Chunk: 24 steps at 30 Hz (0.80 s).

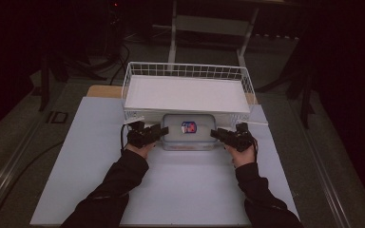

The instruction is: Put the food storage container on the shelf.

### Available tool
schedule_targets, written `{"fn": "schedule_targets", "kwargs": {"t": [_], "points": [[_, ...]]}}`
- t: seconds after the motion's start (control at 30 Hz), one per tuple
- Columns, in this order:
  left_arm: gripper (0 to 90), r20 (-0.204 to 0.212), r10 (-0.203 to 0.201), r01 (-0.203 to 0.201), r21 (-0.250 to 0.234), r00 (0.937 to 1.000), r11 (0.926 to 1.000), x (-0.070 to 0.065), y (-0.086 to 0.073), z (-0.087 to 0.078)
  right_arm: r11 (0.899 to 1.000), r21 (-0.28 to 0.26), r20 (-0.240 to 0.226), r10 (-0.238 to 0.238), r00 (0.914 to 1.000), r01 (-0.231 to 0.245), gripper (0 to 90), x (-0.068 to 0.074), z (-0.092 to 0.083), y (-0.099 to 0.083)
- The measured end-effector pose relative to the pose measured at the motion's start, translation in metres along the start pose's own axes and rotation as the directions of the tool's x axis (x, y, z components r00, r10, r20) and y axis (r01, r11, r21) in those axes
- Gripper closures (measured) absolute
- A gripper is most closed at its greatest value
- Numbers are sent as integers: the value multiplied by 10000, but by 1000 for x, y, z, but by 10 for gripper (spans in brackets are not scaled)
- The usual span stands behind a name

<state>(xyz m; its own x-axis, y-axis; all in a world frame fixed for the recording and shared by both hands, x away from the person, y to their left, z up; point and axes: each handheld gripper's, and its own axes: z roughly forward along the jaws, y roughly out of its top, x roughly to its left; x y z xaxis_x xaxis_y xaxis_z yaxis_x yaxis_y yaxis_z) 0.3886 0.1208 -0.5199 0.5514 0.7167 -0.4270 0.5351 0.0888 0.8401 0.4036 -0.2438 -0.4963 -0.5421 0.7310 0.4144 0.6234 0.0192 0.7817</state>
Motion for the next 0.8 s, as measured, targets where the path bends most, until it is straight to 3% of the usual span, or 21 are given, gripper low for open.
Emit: {"fn": "schedule_targets", "kwargs": {"t": [0.1, 0.2, 0.3, 0.4, 0.43, 0.5, 0.57, 0.67, 0.8], "points": [[444, -321, 566, -567, -8, 9979, 9984, -6, 1, 2, 9999, -52, 230, 106, 9997, -105, 488, 2, 1, 1], [396, -327, 640, -647, -193, 9974, 9977, -11, 3, -3, 9997, -223, 409, -107, 9991, 117, 456, 3, 0, 0], [340, 135, 803, -799, -259, 9967, 9965, -12, 4, -11, 9993, -201, 475, -311, 9984, 321, 444, 7, -4, -2], [253, 340, 874, -868, -170, 9956, 9961, -14, 4, -15, 9987, -249, 537, -440, 9976, 454, 439, 10, -7, -2], [217, 759, 727, -726, -42, 9945, 9974, -16, 3, -19, 9978, -268, 538, -591, 9968, 606, 440, 14, -12, -3], [129, 951, 987, -1006, 160, 9906, 9948, -22, 0, -23, 9958, -320, 599, -834, 9947, 854, 459, 19, -16, -3], [97, 1174, 1092, -1125, 218, 9871, 9934, -28, -3, -29, 9941, -417, 634, -976, 9932, 1004, 482, 23, -20, -4], [14, 1405, 935, -1000, 399, 9857, 9942, -35, -6, -39, 9917, -396, 425, -1210, 9917, 1227, 490, 35, -25, -6], [8, 1487, 1189, -1273, 480, 9817, 9907, -45, -13, -54, 9899, -284, -91, -1394, 9902, 1391, 589, 49, -26, -9]]}}
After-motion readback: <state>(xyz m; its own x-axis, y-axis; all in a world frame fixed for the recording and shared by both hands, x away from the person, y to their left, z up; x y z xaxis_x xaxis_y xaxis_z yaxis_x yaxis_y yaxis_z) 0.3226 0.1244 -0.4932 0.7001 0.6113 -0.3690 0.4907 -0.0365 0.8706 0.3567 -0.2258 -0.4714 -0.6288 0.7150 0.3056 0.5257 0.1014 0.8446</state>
